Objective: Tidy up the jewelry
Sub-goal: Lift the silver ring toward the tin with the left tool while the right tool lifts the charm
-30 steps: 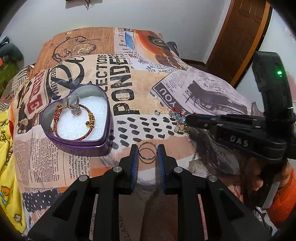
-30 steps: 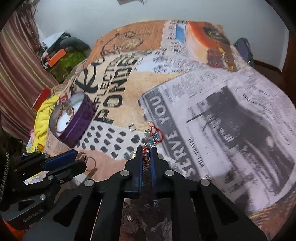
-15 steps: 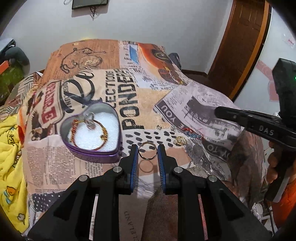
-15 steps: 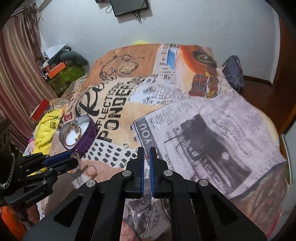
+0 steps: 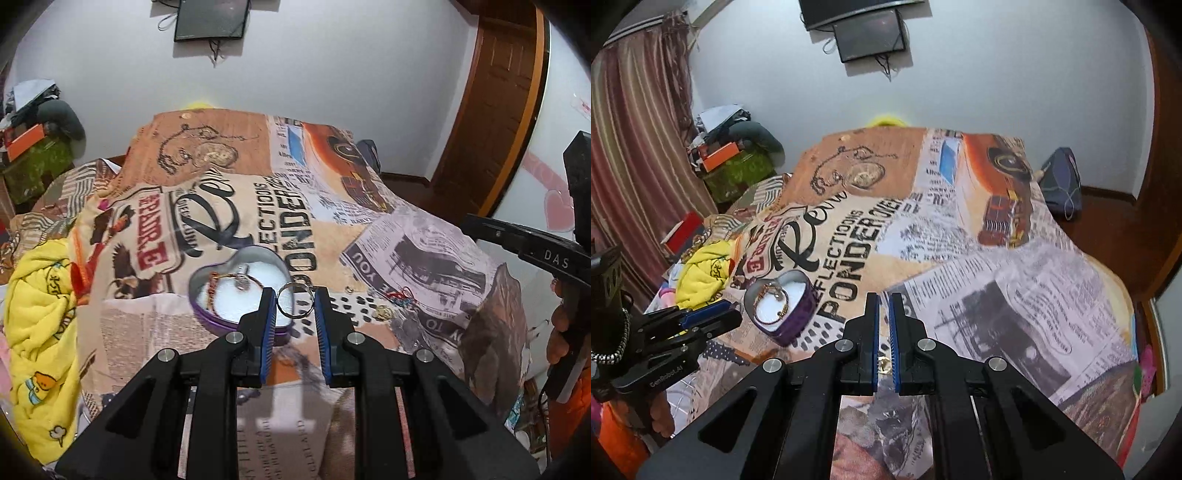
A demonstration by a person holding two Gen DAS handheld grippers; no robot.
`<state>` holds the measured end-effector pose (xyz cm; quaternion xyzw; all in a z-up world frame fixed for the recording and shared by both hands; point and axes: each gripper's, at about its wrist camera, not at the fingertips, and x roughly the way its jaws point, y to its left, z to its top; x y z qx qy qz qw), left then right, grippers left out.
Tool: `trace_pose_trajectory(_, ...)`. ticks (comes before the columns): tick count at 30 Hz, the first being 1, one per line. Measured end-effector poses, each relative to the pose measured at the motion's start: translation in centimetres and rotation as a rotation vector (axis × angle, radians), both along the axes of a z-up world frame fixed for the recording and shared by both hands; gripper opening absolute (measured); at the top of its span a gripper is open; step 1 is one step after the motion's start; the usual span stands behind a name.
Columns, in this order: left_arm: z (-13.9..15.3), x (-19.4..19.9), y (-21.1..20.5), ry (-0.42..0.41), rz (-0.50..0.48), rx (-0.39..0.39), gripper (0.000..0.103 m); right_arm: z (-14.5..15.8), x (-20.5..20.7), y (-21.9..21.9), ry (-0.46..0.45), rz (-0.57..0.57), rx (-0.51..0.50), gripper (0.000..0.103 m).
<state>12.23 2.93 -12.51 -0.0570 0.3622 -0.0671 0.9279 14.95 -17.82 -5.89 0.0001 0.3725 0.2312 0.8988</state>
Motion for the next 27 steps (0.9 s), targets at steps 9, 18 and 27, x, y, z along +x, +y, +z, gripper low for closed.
trace_pose_trajectory(9, -1.4, -0.2, 0.9, 0.031, 0.008, -0.017, 0.020, -6.7, 2.3, -0.9, 0.200, -0.063, -0.147, 0.035)
trace_pose_trajectory(18, -3.7, 0.9, 0.7, 0.089, 0.012, -0.025, 0.020, -11.7, 3.7, -0.7, 0.298, -0.021, -0.212, 0.035)
trace_pose_trajectory(27, -4.4, 1.6, 0.6, 0.106, 0.015, -0.025, 0.020, -12.5, 4.4, 0.2, 0.260, 0.000, -0.196, 0.025)
